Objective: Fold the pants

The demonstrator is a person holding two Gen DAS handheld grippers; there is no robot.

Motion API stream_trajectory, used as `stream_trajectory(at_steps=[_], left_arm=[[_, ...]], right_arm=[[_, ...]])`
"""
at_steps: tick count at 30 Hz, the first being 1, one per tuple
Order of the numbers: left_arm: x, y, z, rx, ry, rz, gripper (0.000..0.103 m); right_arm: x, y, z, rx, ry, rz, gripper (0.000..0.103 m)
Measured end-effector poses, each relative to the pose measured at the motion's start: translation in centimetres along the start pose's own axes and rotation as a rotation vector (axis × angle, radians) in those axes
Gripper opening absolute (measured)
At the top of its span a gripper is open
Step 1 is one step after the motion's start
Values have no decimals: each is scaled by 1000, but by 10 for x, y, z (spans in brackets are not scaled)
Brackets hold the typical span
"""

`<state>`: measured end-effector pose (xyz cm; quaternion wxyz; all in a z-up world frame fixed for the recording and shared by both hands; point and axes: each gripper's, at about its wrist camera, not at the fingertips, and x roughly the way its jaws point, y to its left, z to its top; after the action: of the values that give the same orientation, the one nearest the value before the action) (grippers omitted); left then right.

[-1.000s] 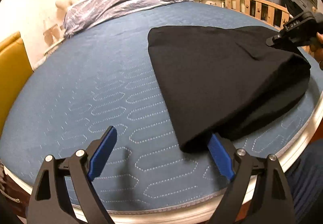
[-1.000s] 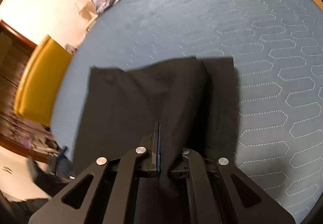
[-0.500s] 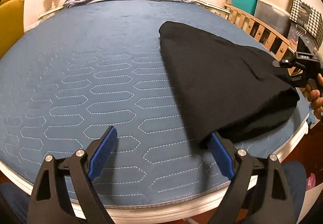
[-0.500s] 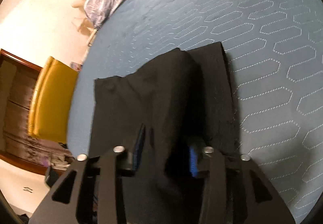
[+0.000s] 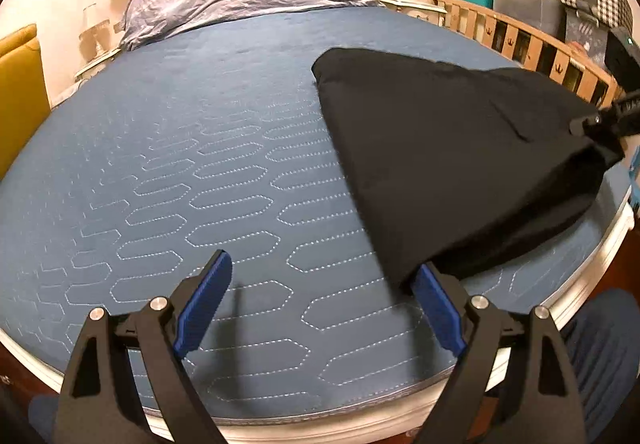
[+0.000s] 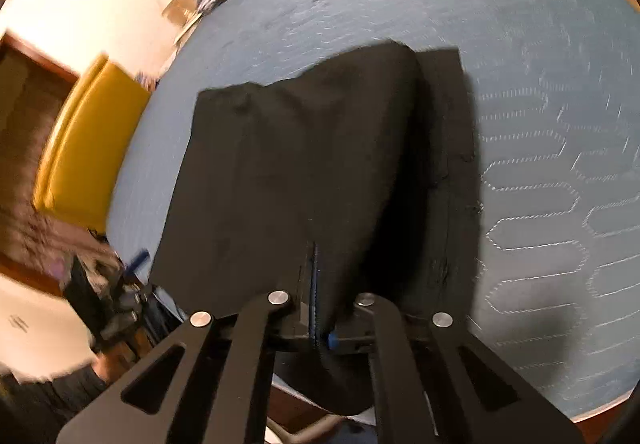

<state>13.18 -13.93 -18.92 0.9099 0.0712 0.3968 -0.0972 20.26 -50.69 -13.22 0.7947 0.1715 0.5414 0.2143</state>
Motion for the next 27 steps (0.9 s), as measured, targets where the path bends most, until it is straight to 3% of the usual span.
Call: stream_trajectory(at_steps=[5, 7, 9, 11, 12, 13, 15, 16, 17, 21, 27], left_arm=[[-1, -4, -5, 53, -2, 10, 89], [-13, -1, -7, 82, 24, -27, 87], [-41, 7, -8, 84, -17, -94, 87], [-60, 22, 3, 31, -41, -159, 78], [-61, 28, 12, -1, -47, -182, 62], [-58, 35, 25, -36, -47, -198, 41], [-45, 37, 53, -60, -56, -220, 28], [-33, 31, 74, -51, -72, -239, 26], [-24, 25, 87, -41, -71, -266, 26], [40, -21, 147, 30, 4, -361, 26], [110, -56, 183, 55, 96, -358, 26]], right_arm=[[8, -5, -4, 14, 21, -13, 3], [13, -9, -8, 24, 22, -18, 3], [16, -11, -8, 36, 7, -15, 3], [15, -14, -8, 47, 1, -14, 4], [12, -16, -8, 45, -8, -11, 7], [6, -17, -6, 43, -31, 1, 22], [0, -20, -1, 36, -60, 2, 37], [-2, -21, 4, 33, -74, 8, 53], [-3, -21, 12, 28, -91, 17, 59], [4, -20, 42, 5, -102, 22, 59], [21, -37, 78, 48, -112, 22, 59]])
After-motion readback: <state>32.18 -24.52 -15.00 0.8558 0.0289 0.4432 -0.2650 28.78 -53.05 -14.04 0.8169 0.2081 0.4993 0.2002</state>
